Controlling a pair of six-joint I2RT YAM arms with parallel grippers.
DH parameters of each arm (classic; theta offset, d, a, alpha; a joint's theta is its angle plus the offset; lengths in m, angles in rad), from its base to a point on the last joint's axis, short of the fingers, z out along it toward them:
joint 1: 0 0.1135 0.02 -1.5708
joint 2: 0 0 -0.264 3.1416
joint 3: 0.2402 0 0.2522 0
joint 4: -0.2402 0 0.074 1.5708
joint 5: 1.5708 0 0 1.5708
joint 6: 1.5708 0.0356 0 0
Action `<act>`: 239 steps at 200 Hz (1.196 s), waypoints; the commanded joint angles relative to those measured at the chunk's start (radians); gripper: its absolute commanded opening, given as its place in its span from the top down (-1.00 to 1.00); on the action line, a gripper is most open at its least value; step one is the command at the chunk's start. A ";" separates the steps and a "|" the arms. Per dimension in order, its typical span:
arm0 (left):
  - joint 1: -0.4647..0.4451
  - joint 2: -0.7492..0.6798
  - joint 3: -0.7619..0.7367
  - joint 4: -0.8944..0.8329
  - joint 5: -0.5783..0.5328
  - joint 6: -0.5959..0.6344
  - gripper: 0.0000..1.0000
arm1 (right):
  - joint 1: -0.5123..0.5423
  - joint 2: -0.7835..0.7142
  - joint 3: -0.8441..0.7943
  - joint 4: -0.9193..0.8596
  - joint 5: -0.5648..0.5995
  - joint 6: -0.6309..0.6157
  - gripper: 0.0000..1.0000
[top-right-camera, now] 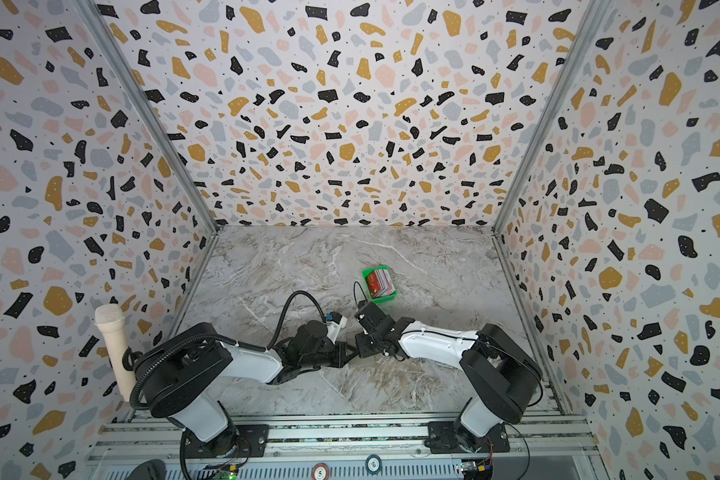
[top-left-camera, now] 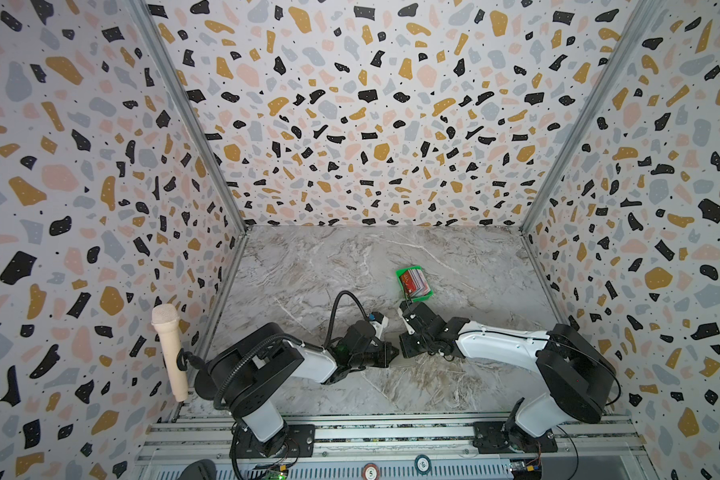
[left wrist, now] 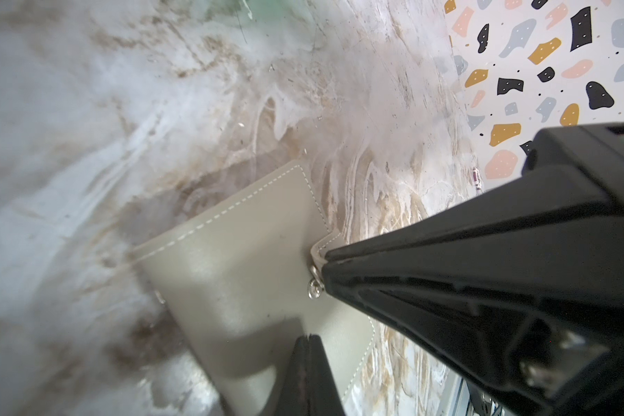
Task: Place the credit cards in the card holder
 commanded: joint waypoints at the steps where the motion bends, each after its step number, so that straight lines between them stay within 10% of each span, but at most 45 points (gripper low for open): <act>1: -0.006 0.034 -0.004 -0.052 0.021 0.022 1.00 | 0.011 -0.001 -0.027 -0.046 -0.097 -0.012 1.00; 239: -0.007 0.037 -0.012 -0.033 0.034 0.029 1.00 | -0.073 0.098 -0.011 -0.175 -0.129 -0.040 1.00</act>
